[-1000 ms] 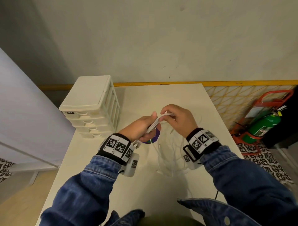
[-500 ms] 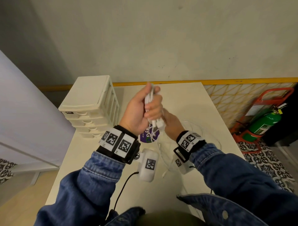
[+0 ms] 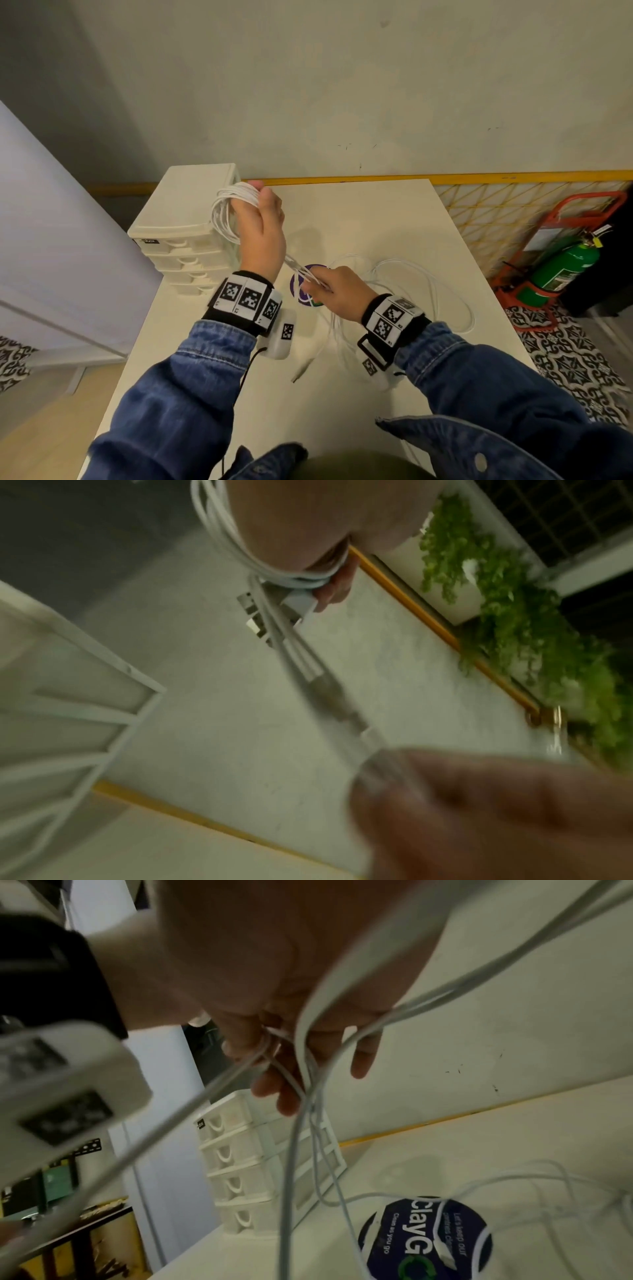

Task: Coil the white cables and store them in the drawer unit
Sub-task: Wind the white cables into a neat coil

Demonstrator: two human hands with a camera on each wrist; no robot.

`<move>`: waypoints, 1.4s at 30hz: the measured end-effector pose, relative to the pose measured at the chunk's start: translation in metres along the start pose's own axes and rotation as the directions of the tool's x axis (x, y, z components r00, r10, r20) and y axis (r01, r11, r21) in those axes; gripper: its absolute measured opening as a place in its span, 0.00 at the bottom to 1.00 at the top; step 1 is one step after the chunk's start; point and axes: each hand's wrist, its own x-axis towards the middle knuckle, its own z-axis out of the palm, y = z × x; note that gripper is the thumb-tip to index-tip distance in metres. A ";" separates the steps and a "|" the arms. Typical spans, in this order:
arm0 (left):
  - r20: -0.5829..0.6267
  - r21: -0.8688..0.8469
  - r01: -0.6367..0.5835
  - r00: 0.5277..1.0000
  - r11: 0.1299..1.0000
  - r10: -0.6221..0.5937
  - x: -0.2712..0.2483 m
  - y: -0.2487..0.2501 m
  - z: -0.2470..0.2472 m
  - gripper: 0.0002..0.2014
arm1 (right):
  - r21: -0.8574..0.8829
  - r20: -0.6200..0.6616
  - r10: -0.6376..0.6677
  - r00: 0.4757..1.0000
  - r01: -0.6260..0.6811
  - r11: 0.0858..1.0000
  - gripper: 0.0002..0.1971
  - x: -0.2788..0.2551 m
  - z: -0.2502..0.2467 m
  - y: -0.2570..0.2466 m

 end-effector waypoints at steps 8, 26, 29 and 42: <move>0.430 0.630 -0.021 0.842 0.776 -0.326 -0.008 -0.023 -0.012 0.12 | -0.024 -0.138 -0.153 0.979 0.151 0.988 0.14 -0.007 -0.029 -0.014; 0.671 0.325 0.462 0.502 0.825 -0.546 -0.017 0.004 -0.015 0.20 | -0.322 -0.215 0.060 0.975 -0.129 0.938 0.42 -0.025 -0.052 0.073; 0.636 0.222 0.507 0.572 0.833 -0.518 -0.015 0.005 -0.014 0.17 | -0.350 -0.158 0.155 0.975 -0.202 0.915 0.31 -0.028 -0.040 0.081; 0.477 0.362 0.521 0.609 0.773 -0.634 -0.010 0.006 -0.009 0.19 | 0.212 -0.202 0.067 0.977 -0.023 0.977 0.40 -0.004 -0.043 0.016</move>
